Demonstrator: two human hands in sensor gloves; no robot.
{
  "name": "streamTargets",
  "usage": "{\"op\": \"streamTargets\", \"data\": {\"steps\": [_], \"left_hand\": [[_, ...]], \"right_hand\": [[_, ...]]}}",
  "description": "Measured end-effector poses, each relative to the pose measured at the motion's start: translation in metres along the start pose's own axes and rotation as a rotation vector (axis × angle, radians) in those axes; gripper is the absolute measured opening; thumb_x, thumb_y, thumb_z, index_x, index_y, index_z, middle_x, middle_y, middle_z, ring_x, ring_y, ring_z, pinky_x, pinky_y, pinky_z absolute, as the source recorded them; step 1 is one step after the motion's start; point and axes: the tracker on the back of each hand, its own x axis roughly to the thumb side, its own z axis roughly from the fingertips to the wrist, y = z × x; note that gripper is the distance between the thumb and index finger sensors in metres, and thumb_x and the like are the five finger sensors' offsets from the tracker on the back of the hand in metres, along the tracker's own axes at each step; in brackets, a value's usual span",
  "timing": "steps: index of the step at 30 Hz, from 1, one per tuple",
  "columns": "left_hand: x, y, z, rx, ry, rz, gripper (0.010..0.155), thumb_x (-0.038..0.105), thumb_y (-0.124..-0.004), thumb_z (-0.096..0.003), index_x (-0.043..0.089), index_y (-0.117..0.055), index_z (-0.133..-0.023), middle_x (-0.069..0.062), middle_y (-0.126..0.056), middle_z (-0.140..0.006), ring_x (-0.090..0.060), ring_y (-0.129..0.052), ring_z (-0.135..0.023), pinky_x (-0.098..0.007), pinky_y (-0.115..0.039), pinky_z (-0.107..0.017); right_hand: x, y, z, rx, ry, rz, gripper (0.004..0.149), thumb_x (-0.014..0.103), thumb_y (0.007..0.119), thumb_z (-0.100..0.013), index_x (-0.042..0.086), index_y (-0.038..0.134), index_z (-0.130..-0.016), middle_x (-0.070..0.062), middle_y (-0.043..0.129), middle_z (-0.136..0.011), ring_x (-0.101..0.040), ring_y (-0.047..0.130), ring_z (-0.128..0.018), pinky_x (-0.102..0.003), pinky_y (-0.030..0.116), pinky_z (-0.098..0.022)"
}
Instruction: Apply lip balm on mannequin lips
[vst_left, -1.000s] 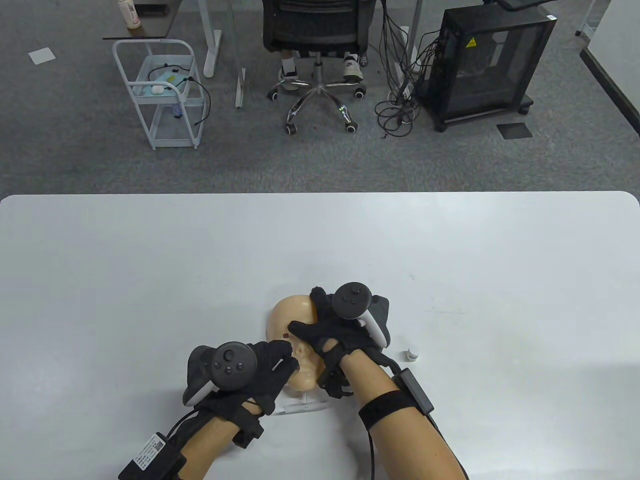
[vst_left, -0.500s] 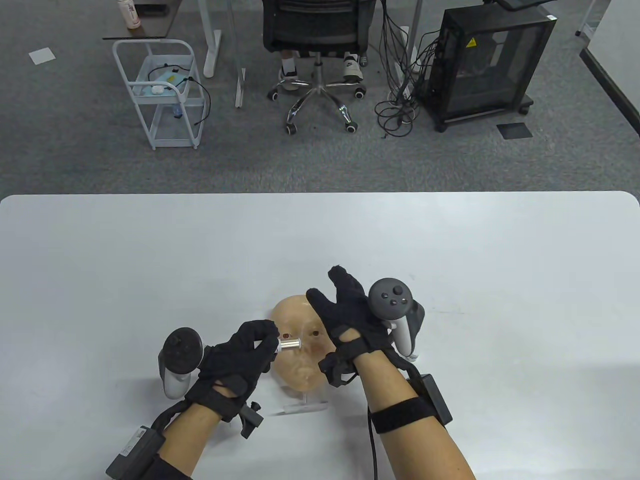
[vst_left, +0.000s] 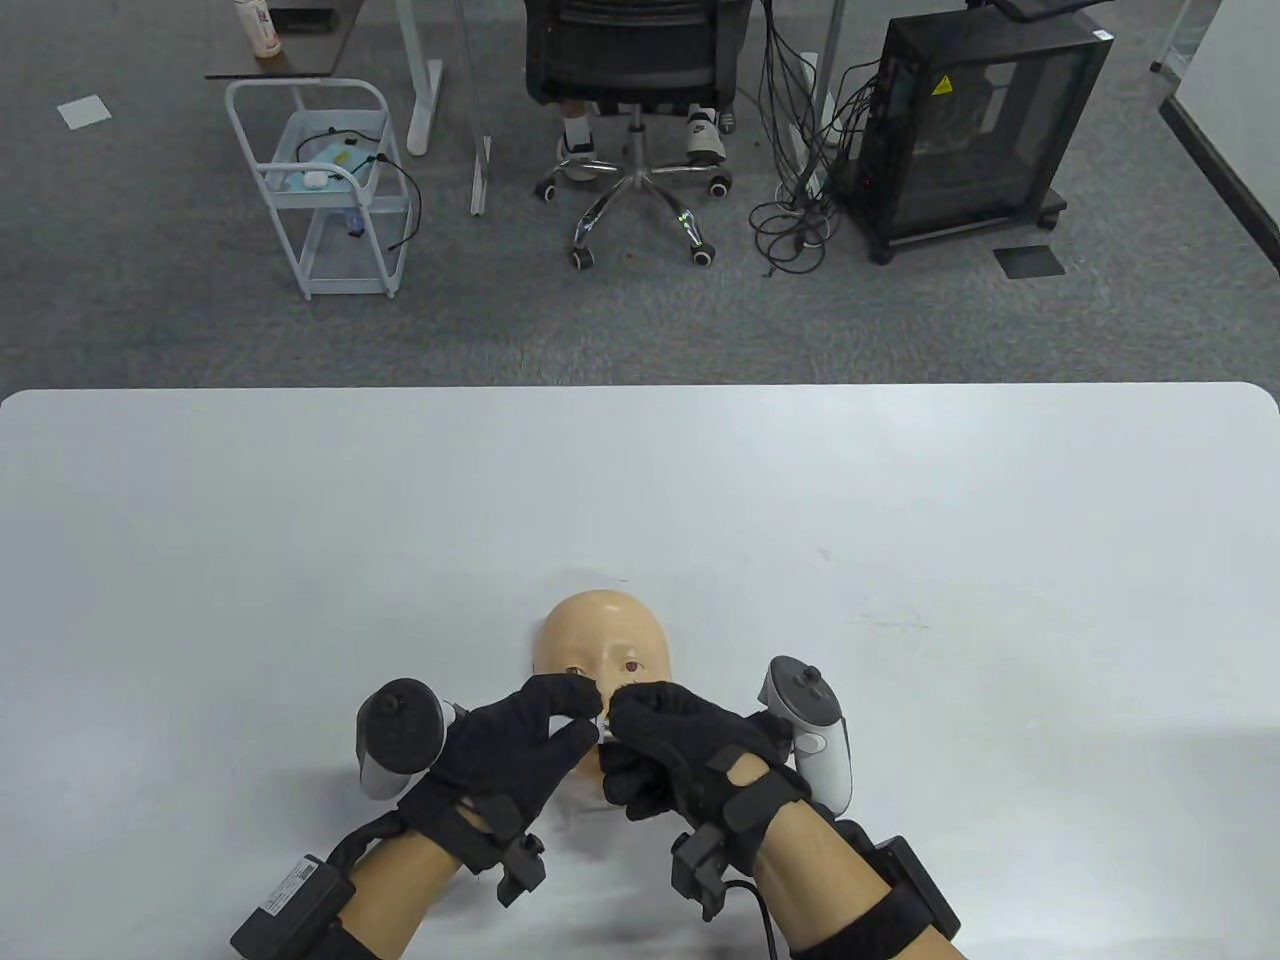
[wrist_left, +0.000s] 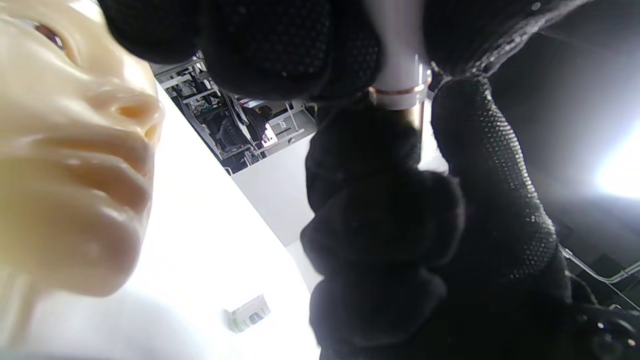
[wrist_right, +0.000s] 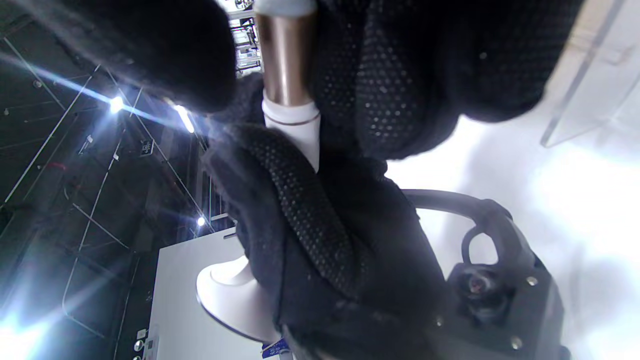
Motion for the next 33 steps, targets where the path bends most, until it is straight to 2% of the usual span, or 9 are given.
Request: {"op": "streamTargets", "data": {"steps": [4,8,13,17,20,22,25,29,33], "left_hand": [[-0.003,0.001,0.001,0.036,0.037,0.058,0.052,0.047,-0.080,-0.0574,0.017,-0.063,-0.096,-0.013,-0.089,-0.078,-0.029,-0.095,-0.043,-0.057,-0.075,-0.050],[-0.008,0.002,0.003,0.062,0.103,0.170,0.049,0.047,-0.082,-0.0576,0.017,-0.066,-0.093,-0.013,-0.092,-0.075,-0.028,-0.097,-0.039,-0.056,-0.077,-0.047],[-0.017,-0.001,0.006,0.054,0.233,0.413,0.049,0.048,-0.085,-0.0579,0.015,-0.070,-0.091,-0.014,-0.096,-0.071,-0.026,-0.099,-0.034,-0.055,-0.080,-0.044],[-0.024,-0.008,0.012,0.077,0.343,0.622,0.049,0.049,-0.089,-0.0575,0.014,-0.075,-0.088,-0.014,-0.100,-0.063,-0.023,-0.100,-0.026,-0.052,-0.085,-0.038],[-0.025,-0.009,0.014,0.084,0.383,0.694,0.049,0.051,-0.091,-0.0572,0.013,-0.077,-0.086,-0.013,-0.103,-0.059,-0.020,-0.102,-0.021,-0.050,-0.087,-0.034],[-0.026,-0.008,0.015,0.095,0.384,0.668,0.049,0.051,-0.091,-0.0571,0.013,-0.078,-0.085,-0.012,-0.103,-0.058,-0.020,-0.102,-0.021,-0.050,-0.087,-0.034],[-0.026,-0.003,0.014,0.110,0.344,0.588,0.049,0.052,-0.089,-0.0576,0.014,-0.076,-0.086,-0.011,-0.102,-0.061,-0.021,-0.101,-0.025,-0.050,-0.086,-0.037],[-0.025,0.006,0.013,0.154,0.292,0.488,0.050,0.051,-0.088,-0.0576,0.014,-0.076,-0.088,-0.012,-0.101,-0.063,-0.023,-0.101,-0.027,-0.052,-0.085,-0.039],[-0.026,0.013,0.013,0.185,0.275,0.362,0.050,0.051,-0.086,-0.0579,0.014,-0.075,-0.089,-0.012,-0.100,-0.064,-0.023,-0.101,-0.029,-0.052,-0.084,-0.040]], "right_hand": [[0.001,-0.001,-0.002,-0.047,-0.062,-0.011,0.058,0.044,0.095,-0.049,0.014,0.071,-0.093,-0.010,0.096,-0.077,-0.029,0.106,-0.050,-0.039,0.093,-0.037],[0.011,0.002,0.002,-0.096,-0.225,0.140,0.055,0.040,0.098,-0.047,0.017,0.074,-0.091,-0.008,0.096,-0.077,-0.031,0.105,-0.054,-0.041,0.092,-0.041],[0.041,0.019,0.021,-0.145,-0.621,0.712,0.053,0.036,0.100,-0.046,0.025,0.072,-0.090,-0.004,0.090,-0.086,-0.033,0.098,-0.069,-0.045,0.087,-0.053],[0.048,0.048,0.043,-0.199,-1.046,1.310,0.050,0.033,0.098,-0.046,0.031,0.071,-0.088,0.000,0.082,-0.092,-0.031,0.091,-0.076,-0.046,0.082,-0.059],[0.044,0.058,0.048,-0.234,-1.168,1.431,0.044,0.031,0.096,-0.046,0.033,0.073,-0.084,0.001,0.078,-0.094,-0.030,0.086,-0.079,-0.047,0.079,-0.062],[0.044,0.060,0.047,-0.234,-1.161,1.471,0.043,0.031,0.095,-0.047,0.034,0.073,-0.084,0.001,0.076,-0.095,-0.030,0.083,-0.081,-0.049,0.077,-0.063],[0.048,0.050,0.045,-0.163,-1.081,1.305,0.056,0.040,0.096,-0.045,0.034,0.065,-0.092,-0.002,0.066,-0.103,-0.035,0.074,-0.091,-0.055,0.071,-0.064],[0.078,0.008,0.055,-0.350,-0.928,1.184,0.057,0.047,0.093,-0.047,0.026,0.072,-0.095,-0.008,0.072,-0.104,-0.039,0.077,-0.091,-0.057,0.073,-0.061],[0.087,-0.055,0.057,-0.490,-0.464,1.267,0.063,0.053,0.090,-0.049,0.023,0.069,-0.100,-0.012,0.070,-0.106,-0.040,0.080,-0.087,-0.057,0.072,-0.061]]}}
